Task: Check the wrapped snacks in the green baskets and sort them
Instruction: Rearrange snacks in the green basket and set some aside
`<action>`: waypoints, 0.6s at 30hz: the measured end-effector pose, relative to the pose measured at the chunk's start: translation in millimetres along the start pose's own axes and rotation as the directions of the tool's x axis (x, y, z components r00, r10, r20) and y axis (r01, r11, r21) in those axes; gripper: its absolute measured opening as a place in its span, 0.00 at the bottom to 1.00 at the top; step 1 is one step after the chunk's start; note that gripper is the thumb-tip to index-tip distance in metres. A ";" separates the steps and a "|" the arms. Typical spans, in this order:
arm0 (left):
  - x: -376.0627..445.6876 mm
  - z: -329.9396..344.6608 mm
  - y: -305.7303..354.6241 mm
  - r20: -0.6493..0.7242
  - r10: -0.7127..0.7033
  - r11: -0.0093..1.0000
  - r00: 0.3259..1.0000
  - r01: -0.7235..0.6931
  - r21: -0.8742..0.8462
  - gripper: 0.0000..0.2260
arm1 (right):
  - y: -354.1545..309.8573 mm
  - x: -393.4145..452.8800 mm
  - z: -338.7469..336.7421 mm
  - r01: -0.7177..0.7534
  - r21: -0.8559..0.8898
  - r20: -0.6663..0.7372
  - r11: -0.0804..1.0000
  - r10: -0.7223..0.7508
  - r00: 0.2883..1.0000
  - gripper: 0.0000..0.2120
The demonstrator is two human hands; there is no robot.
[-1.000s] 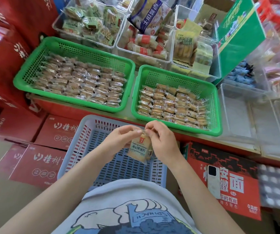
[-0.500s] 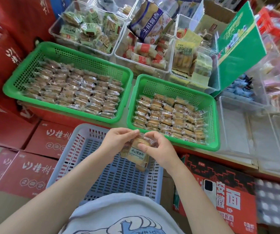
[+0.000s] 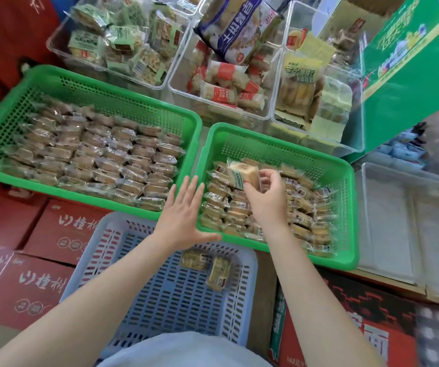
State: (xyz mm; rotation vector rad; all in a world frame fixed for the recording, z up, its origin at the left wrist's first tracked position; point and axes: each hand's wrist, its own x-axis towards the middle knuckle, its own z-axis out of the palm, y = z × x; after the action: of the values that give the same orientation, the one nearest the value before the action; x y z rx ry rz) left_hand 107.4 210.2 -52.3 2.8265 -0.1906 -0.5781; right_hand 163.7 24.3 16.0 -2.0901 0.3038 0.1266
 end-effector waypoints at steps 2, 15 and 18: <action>4.2 6.7 -2.6 -0.036 0.020 0.999 0.999 -0.018 0.039 0.61 | 0.0 27.5 10.8 0.087 -0.071 -0.031 0.994 -0.090 0.995 0.12; 6.2 17.5 -3.0 -0.079 0.041 0.995 0.996 -0.034 0.094 0.61 | 25.6 120.6 72.8 0.486 -0.713 0.245 0.506 -0.469 0.848 0.10; 6.3 18.4 -2.3 -0.063 0.041 0.995 0.997 -0.036 0.091 0.61 | 32.1 123.3 78.1 0.501 -0.765 0.339 0.405 -0.408 0.847 0.12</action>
State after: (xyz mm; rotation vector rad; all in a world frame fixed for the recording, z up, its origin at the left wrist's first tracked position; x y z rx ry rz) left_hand 105.9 207.3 -71.7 2.9169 -0.2650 -0.4804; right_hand 276.5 55.4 -77.0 -3.0447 -0.5507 0.0357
